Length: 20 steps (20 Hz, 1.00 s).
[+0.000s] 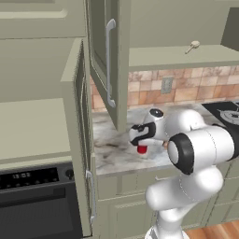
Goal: Pick the jam and jam from the counter and place them in the cabinets closest to them.
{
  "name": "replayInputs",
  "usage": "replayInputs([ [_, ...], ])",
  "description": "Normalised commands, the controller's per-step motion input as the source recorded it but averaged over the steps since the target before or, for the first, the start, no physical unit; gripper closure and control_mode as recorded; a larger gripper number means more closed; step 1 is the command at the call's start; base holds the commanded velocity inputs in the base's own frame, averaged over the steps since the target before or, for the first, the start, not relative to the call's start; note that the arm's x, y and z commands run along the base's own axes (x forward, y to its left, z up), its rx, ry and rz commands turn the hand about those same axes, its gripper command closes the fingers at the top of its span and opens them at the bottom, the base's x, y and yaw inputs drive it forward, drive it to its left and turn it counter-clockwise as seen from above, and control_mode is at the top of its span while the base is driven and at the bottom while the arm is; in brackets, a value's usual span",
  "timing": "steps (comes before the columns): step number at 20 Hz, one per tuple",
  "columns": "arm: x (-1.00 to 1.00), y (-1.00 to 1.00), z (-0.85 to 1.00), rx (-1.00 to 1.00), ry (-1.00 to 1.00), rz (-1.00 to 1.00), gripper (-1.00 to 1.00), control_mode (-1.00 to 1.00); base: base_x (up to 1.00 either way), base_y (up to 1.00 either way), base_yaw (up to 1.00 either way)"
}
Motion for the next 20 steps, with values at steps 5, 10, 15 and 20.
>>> replayInputs([
  [5,0.00,0.00,0.37,0.02,0.07,0.00,1.00,-1.00,0.00,0.00,0.00],
  [10,0.00,0.00,0.40,0.02,0.10,0.00,1.00,-1.00,0.00,0.00,0.00],
  [15,0.00,0.00,0.39,0.03,0.09,-0.01,1.00,-1.00,0.00,0.00,0.00],
  [20,-0.07,0.00,0.35,0.02,0.08,-0.01,1.00,-1.00,0.00,0.00,0.00],
])
